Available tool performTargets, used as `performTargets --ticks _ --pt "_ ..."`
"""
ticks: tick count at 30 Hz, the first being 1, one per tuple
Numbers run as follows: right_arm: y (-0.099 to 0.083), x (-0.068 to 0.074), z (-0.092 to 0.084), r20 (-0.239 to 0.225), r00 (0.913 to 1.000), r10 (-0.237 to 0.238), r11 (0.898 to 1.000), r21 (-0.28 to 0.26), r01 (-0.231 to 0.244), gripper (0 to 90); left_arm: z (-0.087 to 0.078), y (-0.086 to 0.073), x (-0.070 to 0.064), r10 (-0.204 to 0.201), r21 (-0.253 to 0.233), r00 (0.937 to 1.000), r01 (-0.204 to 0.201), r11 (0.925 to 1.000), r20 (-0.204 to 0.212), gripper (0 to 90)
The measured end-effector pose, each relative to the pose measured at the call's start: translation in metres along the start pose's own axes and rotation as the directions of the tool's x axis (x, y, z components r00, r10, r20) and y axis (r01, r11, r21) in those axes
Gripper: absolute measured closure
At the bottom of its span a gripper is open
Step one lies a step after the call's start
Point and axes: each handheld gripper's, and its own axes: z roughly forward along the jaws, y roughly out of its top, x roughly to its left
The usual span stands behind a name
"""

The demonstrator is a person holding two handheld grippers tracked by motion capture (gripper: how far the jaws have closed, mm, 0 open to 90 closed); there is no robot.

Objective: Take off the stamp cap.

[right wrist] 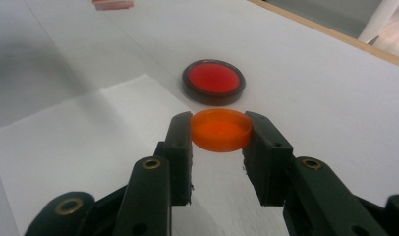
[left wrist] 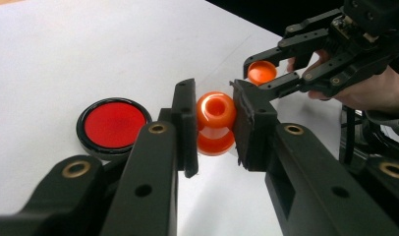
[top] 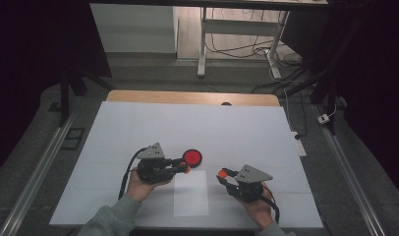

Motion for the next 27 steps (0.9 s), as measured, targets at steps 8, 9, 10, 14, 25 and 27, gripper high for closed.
performTargets --ticks 8,9,10,14,25,27 --pt "-0.011 -0.010 -0.022 0.047 0.9985 0.028 1.000 0.005 -0.028 64.2 -0.003 0.001 0.002 0.006 -0.008 0.9998 -0.006 1.0000 -0.018 72.7" --pt "-0.013 -0.011 -0.025 0.049 0.9983 0.033 0.999 0.009 -0.034 64.2 -0.004 0.001 0.002 0.009 -0.007 0.9997 -0.009 0.9999 -0.021 72.7" --pt "-0.015 -0.013 -0.027 0.051 0.9980 0.038 0.999 0.009 -0.038 64.2 -0.004 0.002 0.002 0.010 -0.007 0.9996 -0.010 0.9999 -0.025 72.7" --pt "-0.020 -0.020 -0.029 0.052 0.9972 0.053 0.998 0.012 -0.054 64.2 -0.005 0.002 0.004 0.022 -0.002 0.9989 -0.022 0.9998 -0.041 72.7" --pt "-0.021 -0.022 -0.026 0.043 0.9976 0.055 0.998 0.015 -0.056 64.2 -0.007 0.005 0.004 0.048 0.005 0.9959 -0.048 0.9988 -0.076 72.7" --pt "-0.021 -0.022 -0.027 0.046 0.9974 0.054 0.998 0.017 -0.055 64.2 -0.007 0.005 0.004 0.049 0.008 0.9957 -0.048 0.9988 -0.079 72.7"
